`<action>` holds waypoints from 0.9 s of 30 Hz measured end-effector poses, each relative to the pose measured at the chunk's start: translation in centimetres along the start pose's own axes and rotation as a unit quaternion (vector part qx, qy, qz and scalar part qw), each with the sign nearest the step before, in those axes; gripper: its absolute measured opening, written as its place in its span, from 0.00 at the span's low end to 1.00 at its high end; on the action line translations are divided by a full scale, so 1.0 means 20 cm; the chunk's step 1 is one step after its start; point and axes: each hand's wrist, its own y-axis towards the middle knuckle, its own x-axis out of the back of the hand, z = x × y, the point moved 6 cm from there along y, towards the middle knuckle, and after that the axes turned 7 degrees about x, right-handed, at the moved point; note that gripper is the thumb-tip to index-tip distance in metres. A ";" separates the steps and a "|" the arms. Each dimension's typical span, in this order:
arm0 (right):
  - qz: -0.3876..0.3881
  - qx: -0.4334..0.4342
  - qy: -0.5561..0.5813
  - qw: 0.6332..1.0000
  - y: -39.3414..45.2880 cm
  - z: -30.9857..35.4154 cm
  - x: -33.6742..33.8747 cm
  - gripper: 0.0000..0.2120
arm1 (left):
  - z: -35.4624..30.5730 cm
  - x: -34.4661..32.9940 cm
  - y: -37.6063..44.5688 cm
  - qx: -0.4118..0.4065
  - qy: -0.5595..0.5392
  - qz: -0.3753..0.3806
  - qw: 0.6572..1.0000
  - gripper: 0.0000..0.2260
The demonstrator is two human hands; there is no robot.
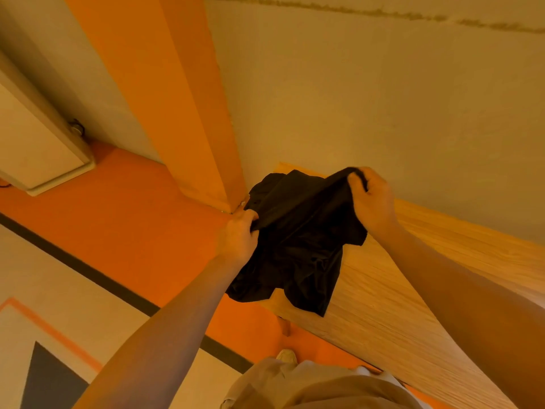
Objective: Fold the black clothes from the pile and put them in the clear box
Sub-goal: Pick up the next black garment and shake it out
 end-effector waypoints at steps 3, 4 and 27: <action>-0.044 0.004 -0.015 0.999 0.06 0.00 0.10 0.06 | 0.06 0.04 0.00 0.021 0.008 -0.062 0.998 0.10; -0.039 0.007 -0.027 0.999 0.07 -0.01 0.12 0.06 | 0.07 0.04 0.01 0.014 0.018 -0.074 0.997 0.09; 0.252 0.046 0.011 0.966 -0.11 0.18 -0.27 0.20 | -0.45 0.32 0.15 -0.149 -0.273 -0.074 0.948 0.09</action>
